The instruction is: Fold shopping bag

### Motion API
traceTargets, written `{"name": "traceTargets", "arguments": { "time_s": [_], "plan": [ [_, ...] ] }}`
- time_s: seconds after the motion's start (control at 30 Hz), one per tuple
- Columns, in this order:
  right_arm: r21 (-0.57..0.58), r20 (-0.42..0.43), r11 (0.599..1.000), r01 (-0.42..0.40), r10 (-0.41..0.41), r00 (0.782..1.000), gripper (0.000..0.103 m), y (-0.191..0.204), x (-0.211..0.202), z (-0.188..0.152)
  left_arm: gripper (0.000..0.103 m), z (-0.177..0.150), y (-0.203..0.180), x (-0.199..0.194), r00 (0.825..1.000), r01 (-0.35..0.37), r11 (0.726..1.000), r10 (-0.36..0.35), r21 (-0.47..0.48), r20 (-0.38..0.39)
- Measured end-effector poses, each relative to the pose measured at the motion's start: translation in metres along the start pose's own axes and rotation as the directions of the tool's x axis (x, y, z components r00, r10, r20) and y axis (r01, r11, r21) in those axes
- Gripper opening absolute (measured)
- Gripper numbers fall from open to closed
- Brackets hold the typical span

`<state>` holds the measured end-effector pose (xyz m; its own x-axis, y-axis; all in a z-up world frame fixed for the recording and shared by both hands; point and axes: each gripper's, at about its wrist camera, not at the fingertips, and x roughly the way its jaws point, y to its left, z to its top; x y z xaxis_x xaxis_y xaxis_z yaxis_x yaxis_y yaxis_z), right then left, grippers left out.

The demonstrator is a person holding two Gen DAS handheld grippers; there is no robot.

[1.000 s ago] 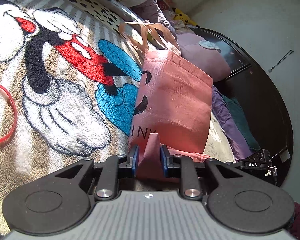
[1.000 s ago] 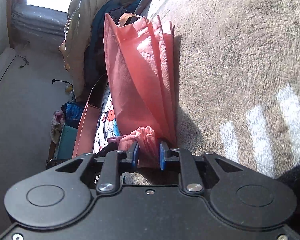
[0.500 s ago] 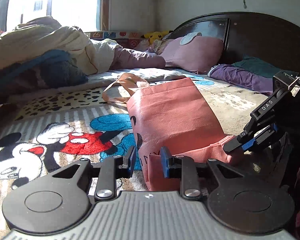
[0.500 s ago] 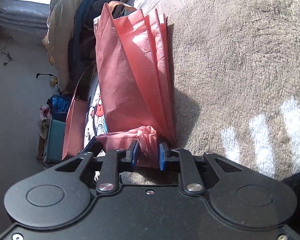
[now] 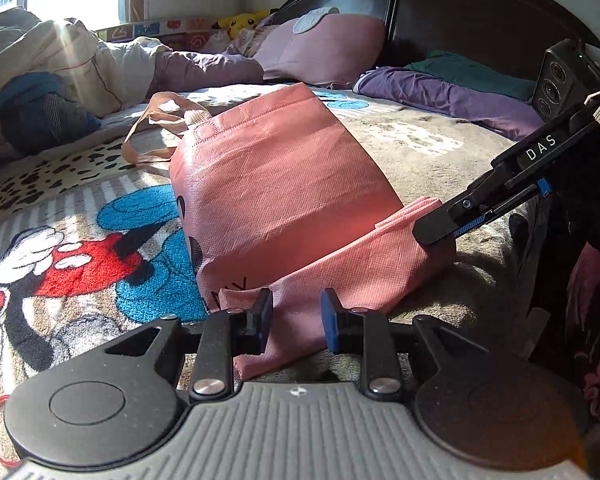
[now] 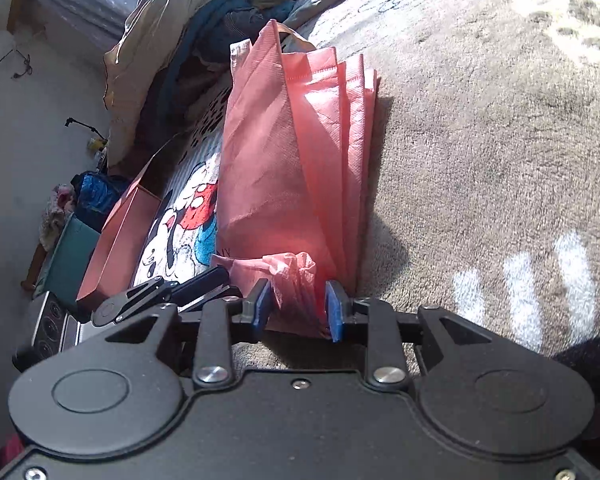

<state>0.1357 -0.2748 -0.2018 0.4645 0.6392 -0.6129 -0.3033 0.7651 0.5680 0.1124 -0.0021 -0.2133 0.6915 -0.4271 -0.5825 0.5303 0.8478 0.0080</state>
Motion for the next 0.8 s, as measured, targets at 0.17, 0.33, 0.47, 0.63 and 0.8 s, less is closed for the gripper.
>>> {"name": "traceTargets", "arguments": {
  "time_s": [0.17,0.33,0.47,0.63,0.8],
  "plan": [
    [-0.342,0.117,0.924,0.17,-0.138,0.984,0.038,0.042,-0.008,-0.002,0.024,-0.005,-0.013,-0.004,0.998,-0.061,0.998,0.061,-0.025,0.002],
    [-0.326,0.069,0.937,0.126,-0.109,0.992,0.03,0.031,0.012,0.013,0.025,-0.005,-0.017,-0.007,0.996,-0.092,0.994,0.092,-0.062,0.001],
    [-0.241,0.011,0.97,0.046,-0.044,0.999,0.029,0.016,0.022,0.024,0.025,0.002,-0.02,-0.013,0.997,-0.078,0.996,0.079,-0.039,0.013],
    [-0.238,-0.1,0.971,-0.031,0.007,0.995,0.028,0.011,0.038,0.036,0.025,0.009,-0.024,-0.007,0.996,-0.065,0.998,0.065,-0.005,0.065],
    [-0.215,-0.137,0.975,-0.062,0.033,0.99,0.026,0.004,0.044,0.04,0.025,0.003,-0.017,0.01,0.998,-0.064,0.998,0.065,-0.026,0.024]
  ]
}}
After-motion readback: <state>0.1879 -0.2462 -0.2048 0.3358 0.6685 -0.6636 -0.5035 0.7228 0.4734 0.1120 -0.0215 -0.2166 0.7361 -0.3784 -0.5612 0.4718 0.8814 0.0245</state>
